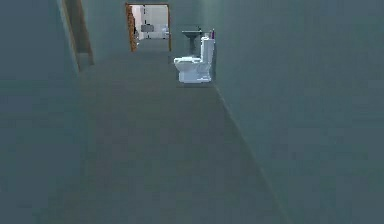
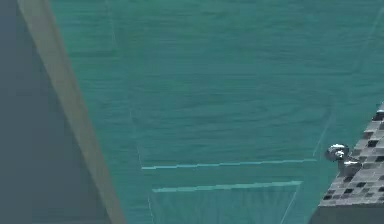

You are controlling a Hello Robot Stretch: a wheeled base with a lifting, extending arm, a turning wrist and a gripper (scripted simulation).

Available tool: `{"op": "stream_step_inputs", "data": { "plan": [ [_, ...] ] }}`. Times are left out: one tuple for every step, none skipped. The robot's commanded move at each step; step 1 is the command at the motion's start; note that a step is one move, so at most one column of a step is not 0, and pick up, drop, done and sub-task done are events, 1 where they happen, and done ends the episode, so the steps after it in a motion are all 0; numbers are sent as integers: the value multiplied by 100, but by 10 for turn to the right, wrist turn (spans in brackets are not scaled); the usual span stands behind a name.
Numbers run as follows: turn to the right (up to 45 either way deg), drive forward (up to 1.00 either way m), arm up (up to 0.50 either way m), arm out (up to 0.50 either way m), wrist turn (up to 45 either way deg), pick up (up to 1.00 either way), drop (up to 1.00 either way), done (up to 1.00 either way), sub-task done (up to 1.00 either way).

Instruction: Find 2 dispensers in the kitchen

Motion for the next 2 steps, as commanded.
{"op": "stream_step_inputs", "data": {
  "plan": [
    [-180,0,0,0,0,0,0,0,0],
    [0,100,0,0,0,0,0,0,0]
  ]
}}
